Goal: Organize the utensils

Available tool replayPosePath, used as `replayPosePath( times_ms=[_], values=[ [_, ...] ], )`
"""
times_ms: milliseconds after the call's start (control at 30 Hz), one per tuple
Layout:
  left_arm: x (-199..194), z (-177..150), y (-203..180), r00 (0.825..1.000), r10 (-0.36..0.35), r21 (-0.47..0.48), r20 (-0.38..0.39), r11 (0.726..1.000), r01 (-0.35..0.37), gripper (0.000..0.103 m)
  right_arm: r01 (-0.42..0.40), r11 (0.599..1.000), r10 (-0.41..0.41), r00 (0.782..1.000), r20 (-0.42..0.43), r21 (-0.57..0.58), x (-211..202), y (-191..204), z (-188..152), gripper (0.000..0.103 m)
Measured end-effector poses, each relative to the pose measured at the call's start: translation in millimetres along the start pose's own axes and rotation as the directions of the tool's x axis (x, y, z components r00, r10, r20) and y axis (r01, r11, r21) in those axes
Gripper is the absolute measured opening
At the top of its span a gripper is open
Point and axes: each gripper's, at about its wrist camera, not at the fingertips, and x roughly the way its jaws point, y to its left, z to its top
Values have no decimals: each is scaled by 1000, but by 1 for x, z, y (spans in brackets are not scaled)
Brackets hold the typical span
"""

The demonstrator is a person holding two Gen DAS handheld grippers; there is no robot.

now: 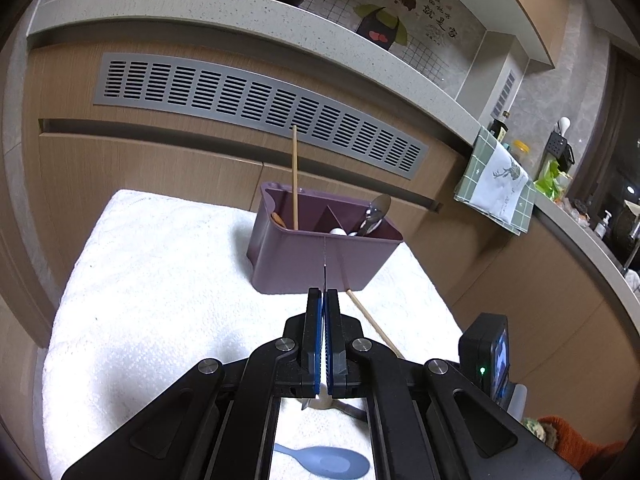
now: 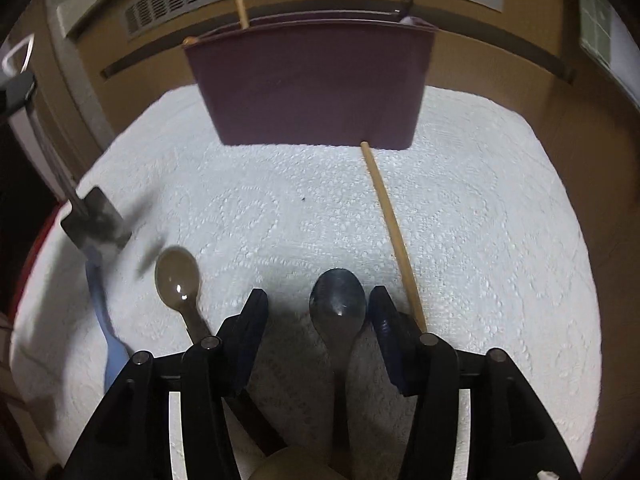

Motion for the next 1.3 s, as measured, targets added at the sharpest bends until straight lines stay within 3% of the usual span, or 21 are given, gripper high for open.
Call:
replayPosePath(
  times_ms=[133,267,567,767,867,967,1067,1133,1233,1300],
  values=[
    [1,-1,2,1000,-16,-5,-2,1000,16,1,-41,997,39,999,-16,-72,-3,-3,-2,48],
    [2,0,2,1000,-15,-13,-3,1000,15,1,-66,996,66,998,-4,-56,-8,-17,-4,32],
    [3,0,-14,999,35,23,-36,999,-34,1,-38,998,41,998,48,-57,-19,-23,-10,25],
    [-4,0,-24,998,48,38,-29,998,-46,1,-73,997,73,983,167,-8,-62,-41,-11,25],
    [-13,9,-32,1000,22,32,0,999,-22,1,-78,997,74,969,235,6,-87,-48,-4,25],
    [-25,31,-46,999,-3,62,53,998,-1,1,-85,996,76,941,329,13,-117,-53,10,25],
    [-35,65,-59,993,-33,90,111,996,23,1,-95,995,86,896,435,-1,-154,-57,41,25],
    [-40,97,-68,984,-64,111,168,993,45,1,-89,996,92,859,503,-30,-180,-58,76,25],
    [-35,130,-71,978,-84,119,193,991,62,1,-78,995,97,802,590,-57,-213,-60,124,25],
    [-24,146,-67,975,-76,113,207,992,54,1,-73,995,100,781,617,-68,-220,-60,149,25]
  ],
)
